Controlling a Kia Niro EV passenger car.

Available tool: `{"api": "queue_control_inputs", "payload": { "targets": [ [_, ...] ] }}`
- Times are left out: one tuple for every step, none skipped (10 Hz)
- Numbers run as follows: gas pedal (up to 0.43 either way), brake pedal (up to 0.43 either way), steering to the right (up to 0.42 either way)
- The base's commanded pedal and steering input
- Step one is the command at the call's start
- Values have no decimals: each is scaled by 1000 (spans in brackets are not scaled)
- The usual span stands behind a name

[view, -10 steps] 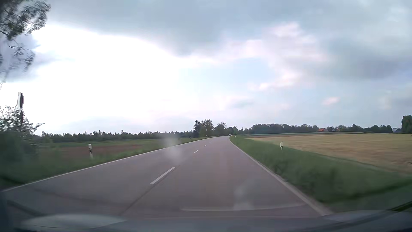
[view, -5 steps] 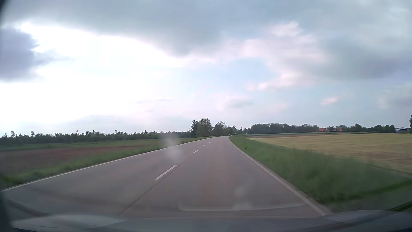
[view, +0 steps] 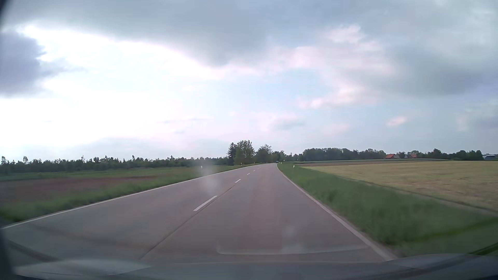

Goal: Follow the waypoints while adhering to traffic rules and regulations

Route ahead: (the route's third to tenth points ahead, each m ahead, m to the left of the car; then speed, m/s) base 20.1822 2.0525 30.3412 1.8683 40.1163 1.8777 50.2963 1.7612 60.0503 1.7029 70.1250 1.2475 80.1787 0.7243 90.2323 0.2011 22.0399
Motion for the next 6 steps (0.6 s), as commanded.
{"api": "queue_control_inputs", "payload": {
  "targets": [
    [240,0,1],
    [248,0,1],
    [248,0,1],
    [248,0,1],
    [248,0,1],
    [228,0,1]
  ]
}}
